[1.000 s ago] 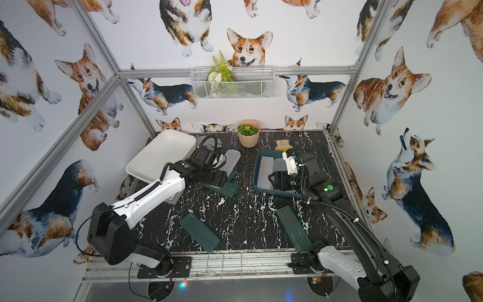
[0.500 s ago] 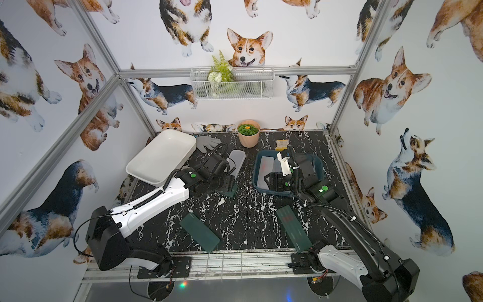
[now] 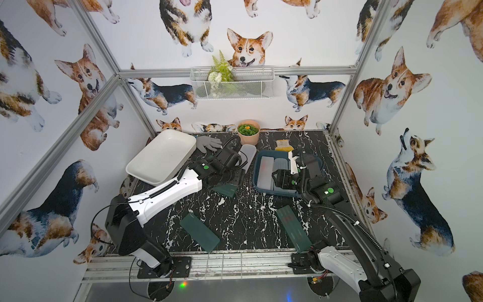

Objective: Place the pencil cases by color into the storage box
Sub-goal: Pick up the pencil case from the center of the board, then place the pencil case at the storage box.

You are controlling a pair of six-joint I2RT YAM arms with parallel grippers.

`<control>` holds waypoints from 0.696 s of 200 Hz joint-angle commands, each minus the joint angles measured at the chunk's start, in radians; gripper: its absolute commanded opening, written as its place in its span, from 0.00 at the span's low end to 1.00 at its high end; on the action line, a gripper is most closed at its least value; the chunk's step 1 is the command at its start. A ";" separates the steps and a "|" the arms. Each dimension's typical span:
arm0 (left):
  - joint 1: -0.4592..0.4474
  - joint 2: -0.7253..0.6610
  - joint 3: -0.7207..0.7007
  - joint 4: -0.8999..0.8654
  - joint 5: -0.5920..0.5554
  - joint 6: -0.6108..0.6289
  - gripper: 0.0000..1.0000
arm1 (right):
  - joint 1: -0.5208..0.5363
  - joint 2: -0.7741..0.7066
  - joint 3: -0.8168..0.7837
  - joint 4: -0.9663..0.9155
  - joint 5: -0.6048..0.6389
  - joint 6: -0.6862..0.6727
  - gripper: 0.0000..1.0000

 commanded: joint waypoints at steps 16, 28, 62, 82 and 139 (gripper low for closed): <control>-0.003 0.141 0.185 -0.054 0.021 -0.026 0.56 | -0.025 -0.049 -0.009 -0.092 0.067 -0.015 0.76; -0.007 0.183 0.236 -0.060 0.026 -0.055 0.56 | -0.036 -0.074 -0.017 -0.102 0.070 -0.025 0.76; -0.034 0.329 0.411 -0.102 0.036 -0.118 0.55 | -0.064 -0.137 -0.031 -0.136 0.106 -0.052 0.76; -0.057 0.411 0.535 -0.159 0.016 -0.143 0.55 | -0.070 -0.169 -0.044 -0.155 0.135 -0.064 0.76; -0.112 0.529 0.658 -0.207 -0.030 -0.320 0.54 | -0.077 -0.249 -0.080 -0.162 0.183 -0.067 0.76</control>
